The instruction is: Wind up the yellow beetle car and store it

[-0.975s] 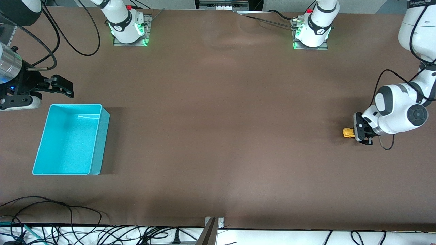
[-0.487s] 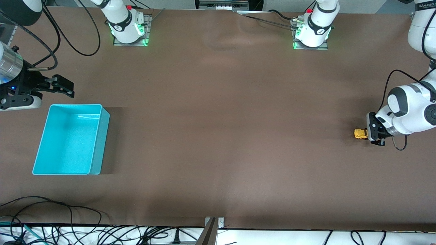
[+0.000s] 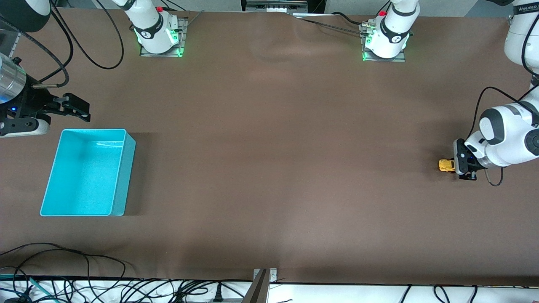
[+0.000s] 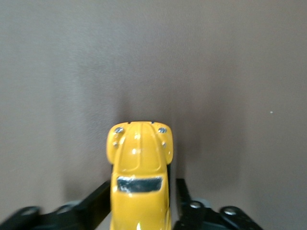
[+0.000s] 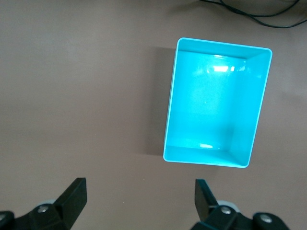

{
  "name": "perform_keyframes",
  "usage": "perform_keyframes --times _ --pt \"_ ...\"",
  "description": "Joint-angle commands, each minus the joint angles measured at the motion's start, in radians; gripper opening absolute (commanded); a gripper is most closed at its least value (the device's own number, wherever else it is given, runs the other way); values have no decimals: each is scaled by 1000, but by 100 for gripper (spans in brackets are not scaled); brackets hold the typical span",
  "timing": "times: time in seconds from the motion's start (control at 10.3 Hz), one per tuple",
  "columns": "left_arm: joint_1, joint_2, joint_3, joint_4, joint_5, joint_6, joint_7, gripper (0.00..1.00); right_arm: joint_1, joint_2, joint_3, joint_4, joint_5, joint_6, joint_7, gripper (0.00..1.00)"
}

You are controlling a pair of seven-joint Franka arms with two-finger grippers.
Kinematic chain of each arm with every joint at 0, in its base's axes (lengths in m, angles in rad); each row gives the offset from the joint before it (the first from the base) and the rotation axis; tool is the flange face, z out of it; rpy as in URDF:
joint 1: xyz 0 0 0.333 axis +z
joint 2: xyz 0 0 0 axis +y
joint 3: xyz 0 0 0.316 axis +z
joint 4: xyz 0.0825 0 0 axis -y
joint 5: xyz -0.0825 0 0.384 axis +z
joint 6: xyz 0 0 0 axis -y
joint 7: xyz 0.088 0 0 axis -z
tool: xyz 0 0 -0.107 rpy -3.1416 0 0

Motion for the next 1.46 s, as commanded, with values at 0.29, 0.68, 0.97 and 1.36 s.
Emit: perform_keyframes --times 0.29,0.68,0.97,1.36 --pt "-29 -113 -63 71 31 -283 -94 100 -1 4 3 13 14 -8 7 100" --pt "-88 -170 -66 198 26 -507 -215 100 2 4 3 13 14 -2 7 100" --pt "-100 -172 -64 265 21 -584 -294 100 2 4 3 13 16 -7 7 100" --pt "-120 -178 -112 390 -29 -722 -459 100 4 4 4 10 13 -14 4 100"
